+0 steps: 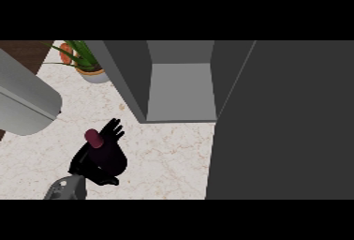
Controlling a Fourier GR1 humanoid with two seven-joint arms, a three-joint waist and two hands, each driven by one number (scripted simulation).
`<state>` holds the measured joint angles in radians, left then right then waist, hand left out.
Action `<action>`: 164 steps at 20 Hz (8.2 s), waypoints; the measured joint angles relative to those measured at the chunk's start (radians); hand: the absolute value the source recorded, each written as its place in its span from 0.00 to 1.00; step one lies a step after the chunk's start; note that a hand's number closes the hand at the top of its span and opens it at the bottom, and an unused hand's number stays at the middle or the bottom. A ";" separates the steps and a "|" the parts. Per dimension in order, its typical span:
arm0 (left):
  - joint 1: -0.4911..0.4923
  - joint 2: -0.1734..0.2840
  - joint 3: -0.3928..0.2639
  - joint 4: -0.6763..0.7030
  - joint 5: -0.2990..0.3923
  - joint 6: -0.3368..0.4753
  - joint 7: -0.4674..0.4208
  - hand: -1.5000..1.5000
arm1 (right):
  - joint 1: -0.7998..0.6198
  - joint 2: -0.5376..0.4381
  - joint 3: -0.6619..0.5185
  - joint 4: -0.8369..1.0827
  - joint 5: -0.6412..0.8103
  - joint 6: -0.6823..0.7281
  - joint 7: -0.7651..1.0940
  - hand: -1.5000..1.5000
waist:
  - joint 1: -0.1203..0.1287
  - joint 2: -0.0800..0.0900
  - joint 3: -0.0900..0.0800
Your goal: Pick up the wine, place it into the cabinet and close the cabinet
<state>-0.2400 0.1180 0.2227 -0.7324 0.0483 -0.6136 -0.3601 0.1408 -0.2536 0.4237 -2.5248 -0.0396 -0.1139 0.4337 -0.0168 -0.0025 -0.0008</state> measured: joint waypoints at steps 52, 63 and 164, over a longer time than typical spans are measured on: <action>0.148 -0.118 -0.512 -0.905 0.270 0.873 0.172 1.00 | -0.027 0.022 -0.030 0.010 -0.010 0.016 0.025 0.00 | 0.002 -0.002 0.001; -0.107 -0.118 -0.563 -0.725 0.311 1.107 0.240 1.00 | -0.026 0.025 -0.078 0.011 -0.018 0.042 0.016 0.00 | -0.004 0.001 0.001; -0.818 -0.108 -0.480 0.364 0.588 1.052 -0.275 0.00 | 0.133 0.119 -0.054 0.014 -0.039 0.178 -0.080 0.00 | 0.011 -0.005 0.001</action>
<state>-1.0579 0.0095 -0.2578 -0.3680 0.6367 0.4382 -0.6350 0.2736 -0.1351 0.3698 -2.5107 -0.0781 0.0641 0.3533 -0.0061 -0.0072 -0.0003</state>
